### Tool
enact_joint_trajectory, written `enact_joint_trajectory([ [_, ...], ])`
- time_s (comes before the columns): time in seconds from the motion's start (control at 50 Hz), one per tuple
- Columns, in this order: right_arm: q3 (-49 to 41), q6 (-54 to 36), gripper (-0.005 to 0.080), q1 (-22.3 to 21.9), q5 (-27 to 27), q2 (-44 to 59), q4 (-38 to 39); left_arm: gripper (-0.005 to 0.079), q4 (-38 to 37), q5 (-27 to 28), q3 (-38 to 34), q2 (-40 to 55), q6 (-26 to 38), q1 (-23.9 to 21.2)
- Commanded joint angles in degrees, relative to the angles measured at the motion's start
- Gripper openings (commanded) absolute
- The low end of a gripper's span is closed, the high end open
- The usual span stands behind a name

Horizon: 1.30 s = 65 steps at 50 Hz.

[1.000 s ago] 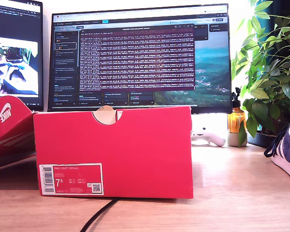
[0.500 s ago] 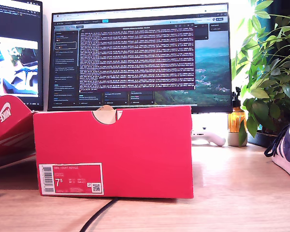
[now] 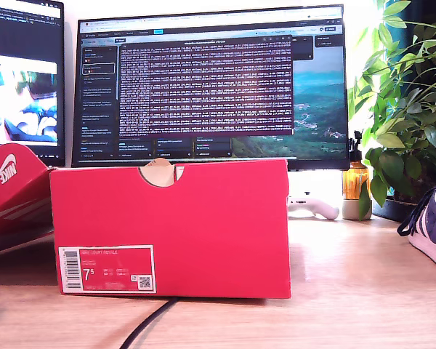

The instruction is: Pack the blue shoes by picking the first shoe and placing it inside the red shoebox, left side, then picking and rotating the second shoe and placing it in the shoebox

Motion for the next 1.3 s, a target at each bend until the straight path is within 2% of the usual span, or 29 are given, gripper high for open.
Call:
enact_joint_trajectory([
  [0.0,3.8,-0.2,-0.0011,0.3,-0.1,3.1,-2.7,-0.0019,-0.4,-1.7,0.4,3.4,3.6,-1.6],
  [0.08,8.7,-0.4,-0.0010,0.3,-0.1,7.8,-8.2,-0.0019,0.8,-3.6,0.4,6.5,5.4,-4.5],
  [0.18,14.1,-1.6,-0.0010,0.3,-0.1,12.9,-15.5,-0.0019,4.0,-8.6,0.4,9.9,6.6,-7.8],
  [0.4,22.0,-2.0,0.0006,0.3,-0.9,20.3,-28.4,-0.0019,9.9,-20.4,0.4,16.1,16.2,-12.1],
  [0.64,23.3,-1.6,0.0041,1.5,-3.3,24.3,-36.1,-0.0019,15.4,-20.2,0.4,22.6,18.7,-12.9],
  [0.78,23.3,-1.0,0.0045,2.9,-3.3,24.6,-36.0,-0.0019,20.6,-20.2,0.4,26.2,21.5,-14.3],
  [1.02,23.3,1.7,0.0144,4.0,-3.3,25.0,-34.2,-0.0019,24.9,-20.5,0.4,31.6,24.2,-16.1],
  [1.16,23.3,2.1,0.0156,4.0,-3.0,26.0,-32.8,-0.0019,28.2,-20.9,0.4,33.3,24.5,-17.2],
  [1.28,23.3,2.1,0.0233,4.0,-3.0,28.3,-30.6,-0.0019,31.2,-20.9,0.4,33.7,26.0,-17.6],
])
